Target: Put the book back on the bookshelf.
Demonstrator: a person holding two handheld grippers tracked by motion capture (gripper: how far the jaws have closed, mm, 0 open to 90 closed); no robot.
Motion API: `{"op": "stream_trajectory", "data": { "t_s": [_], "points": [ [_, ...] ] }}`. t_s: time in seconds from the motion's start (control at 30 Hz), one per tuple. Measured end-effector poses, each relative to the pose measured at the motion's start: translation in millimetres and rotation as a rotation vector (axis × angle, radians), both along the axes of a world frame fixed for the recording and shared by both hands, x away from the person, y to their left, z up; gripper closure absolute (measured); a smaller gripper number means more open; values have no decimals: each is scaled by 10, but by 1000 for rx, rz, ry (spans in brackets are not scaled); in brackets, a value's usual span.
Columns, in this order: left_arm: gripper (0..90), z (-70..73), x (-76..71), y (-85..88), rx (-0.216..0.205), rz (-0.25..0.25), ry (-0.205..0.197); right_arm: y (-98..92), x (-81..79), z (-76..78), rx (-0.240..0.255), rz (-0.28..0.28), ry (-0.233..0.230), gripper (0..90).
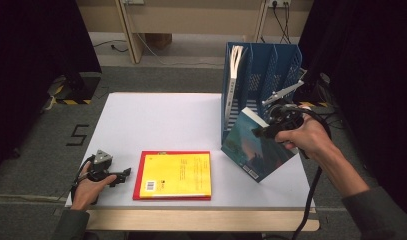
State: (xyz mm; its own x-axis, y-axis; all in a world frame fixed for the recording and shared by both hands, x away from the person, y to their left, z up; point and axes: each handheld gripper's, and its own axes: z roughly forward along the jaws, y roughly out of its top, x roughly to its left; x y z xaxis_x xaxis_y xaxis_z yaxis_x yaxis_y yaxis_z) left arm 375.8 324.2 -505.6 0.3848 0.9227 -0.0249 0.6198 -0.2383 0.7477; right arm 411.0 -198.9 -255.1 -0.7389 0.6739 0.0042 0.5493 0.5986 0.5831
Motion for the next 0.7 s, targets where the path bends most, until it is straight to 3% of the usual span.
{"op": "stream_trajectory", "data": {
  "t_s": [0.2, 0.3, 0.43, 0.7],
  "points": [
    [124, 0, 0, 0, 0, 0, 0, -77, -78, 207, 15, -20, -33, 730],
    [124, 0, 0, 1, -1, 0, 0, -116, -75, 294, 54, -43, -35, 730],
    [123, 0, 0, 2, -2, -1, 0, -138, -68, 375, 44, -49, -31, 729],
    [122, 0, 0, 1, -1, -1, 0, -135, -77, 541, 34, -68, -85, 729]
  ]
}}
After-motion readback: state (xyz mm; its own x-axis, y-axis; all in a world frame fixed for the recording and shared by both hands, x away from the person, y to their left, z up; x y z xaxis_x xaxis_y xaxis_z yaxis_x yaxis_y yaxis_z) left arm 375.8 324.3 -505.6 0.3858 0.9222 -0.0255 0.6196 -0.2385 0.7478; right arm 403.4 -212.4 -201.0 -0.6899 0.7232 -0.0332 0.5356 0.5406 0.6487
